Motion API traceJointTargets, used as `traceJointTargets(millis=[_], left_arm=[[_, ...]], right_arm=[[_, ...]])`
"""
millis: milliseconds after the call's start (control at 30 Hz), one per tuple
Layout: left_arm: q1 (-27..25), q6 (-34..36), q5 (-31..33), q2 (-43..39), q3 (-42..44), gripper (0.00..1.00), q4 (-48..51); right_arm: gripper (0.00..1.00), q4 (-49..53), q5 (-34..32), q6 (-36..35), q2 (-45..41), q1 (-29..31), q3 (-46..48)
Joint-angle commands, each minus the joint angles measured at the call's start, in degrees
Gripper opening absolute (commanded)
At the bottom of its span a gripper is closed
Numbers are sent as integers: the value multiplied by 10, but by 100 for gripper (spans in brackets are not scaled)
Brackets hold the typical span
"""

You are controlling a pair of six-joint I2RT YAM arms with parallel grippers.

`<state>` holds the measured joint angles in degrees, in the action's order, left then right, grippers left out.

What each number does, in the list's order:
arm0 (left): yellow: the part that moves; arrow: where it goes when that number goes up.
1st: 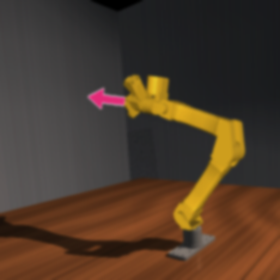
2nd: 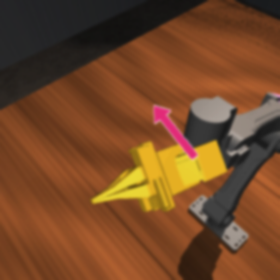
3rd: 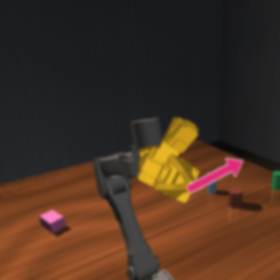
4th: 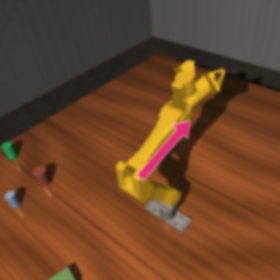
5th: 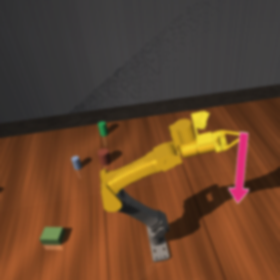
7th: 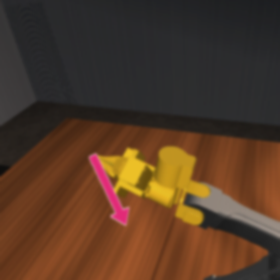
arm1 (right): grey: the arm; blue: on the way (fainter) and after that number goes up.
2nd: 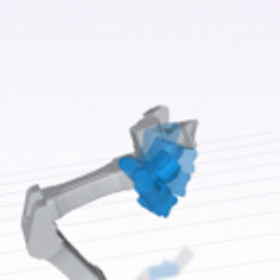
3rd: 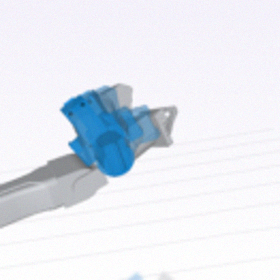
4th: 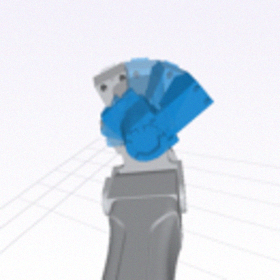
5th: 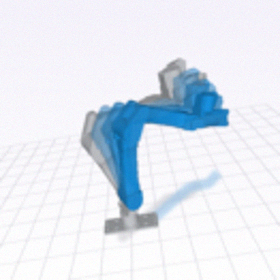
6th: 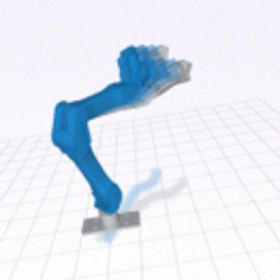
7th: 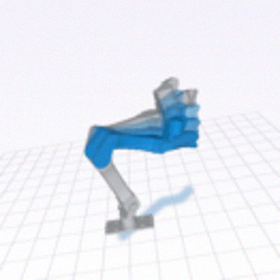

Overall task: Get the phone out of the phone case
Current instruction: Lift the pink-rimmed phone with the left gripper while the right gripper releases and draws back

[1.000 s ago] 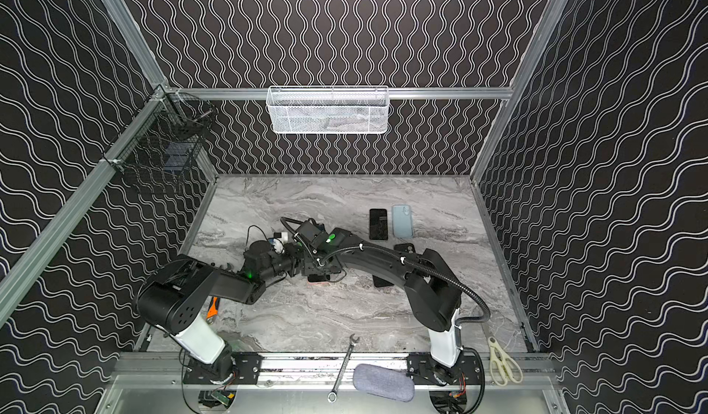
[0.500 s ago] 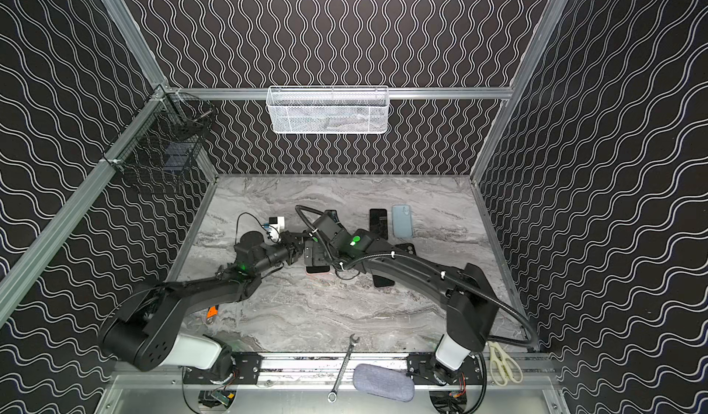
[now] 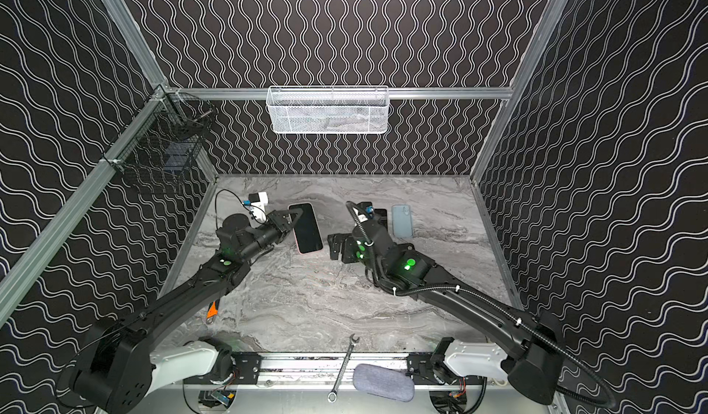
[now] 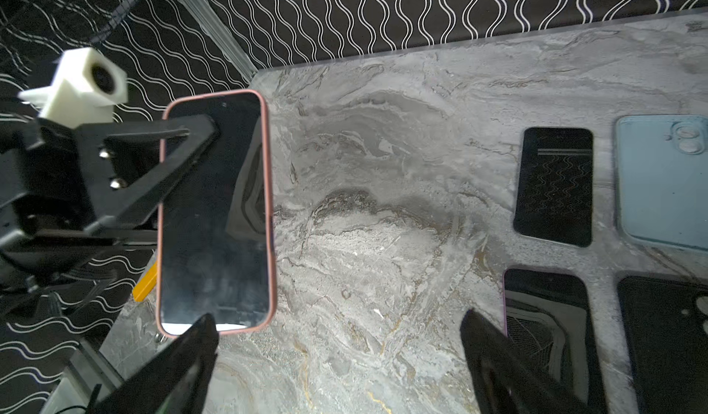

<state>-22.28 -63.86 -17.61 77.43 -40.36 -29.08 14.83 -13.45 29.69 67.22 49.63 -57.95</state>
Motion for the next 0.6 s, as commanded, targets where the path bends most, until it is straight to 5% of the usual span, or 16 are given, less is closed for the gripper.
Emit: traceJointTargets(millis=[0, 333, 567], left_arm=[[0, 54, 15, -7, -16, 0, -6], [-9, 85, 97, -43, -25, 0, -27], [-23, 7, 122, -15, -2, 0, -175]], right_arm=[[100, -76, 79, -5, -31, -24, 42], [95, -245, 303, 40, -115, -127, 151], [91, -368, 429, 102, -115, -158, 206]])
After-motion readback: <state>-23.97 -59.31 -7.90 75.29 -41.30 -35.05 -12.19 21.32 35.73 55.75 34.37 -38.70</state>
